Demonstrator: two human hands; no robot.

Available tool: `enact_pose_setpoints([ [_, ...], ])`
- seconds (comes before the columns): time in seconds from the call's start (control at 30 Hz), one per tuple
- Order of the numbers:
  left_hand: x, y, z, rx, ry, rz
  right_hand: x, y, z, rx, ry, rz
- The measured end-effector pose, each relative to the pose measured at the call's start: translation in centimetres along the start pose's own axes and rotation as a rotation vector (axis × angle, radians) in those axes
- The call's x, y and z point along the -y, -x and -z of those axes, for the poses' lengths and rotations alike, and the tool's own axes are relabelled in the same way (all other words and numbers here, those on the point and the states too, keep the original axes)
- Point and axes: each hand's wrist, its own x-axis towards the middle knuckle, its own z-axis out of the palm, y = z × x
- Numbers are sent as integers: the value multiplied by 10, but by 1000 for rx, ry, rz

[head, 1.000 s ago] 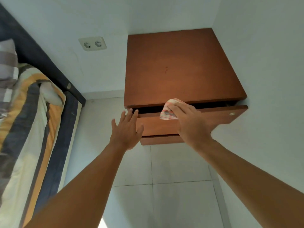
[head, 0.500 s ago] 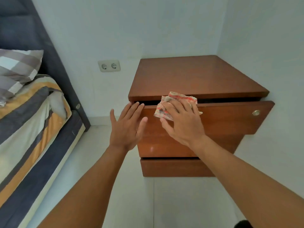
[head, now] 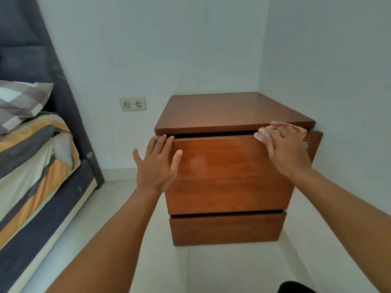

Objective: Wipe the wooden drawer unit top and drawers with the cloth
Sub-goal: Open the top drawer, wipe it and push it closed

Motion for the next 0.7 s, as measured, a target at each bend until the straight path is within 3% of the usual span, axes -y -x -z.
enact_pose_setpoints([
  [0.23,0,-1,4,53,-13,17,-44,0,4,-45,-49,-214],
  [0.33,-1,0,6,66,1,18,-39,-3,19,-112,-189,-314],
  [0.37,-1,0,5,63,11,19,-26,0,27,-195,-257,-283],
  [0.47,-1,1,3,51,54,27,48,20,36,-364,-395,115],
  [0.53,-1,2,3,45,65,24,103,36,16,-256,-393,224],
  [0.63,-1,4,4,50,59,18,163,49,-39,9,-133,230],
  [0.7,-3,5,5,41,58,16,179,43,-58,37,-66,185],
])
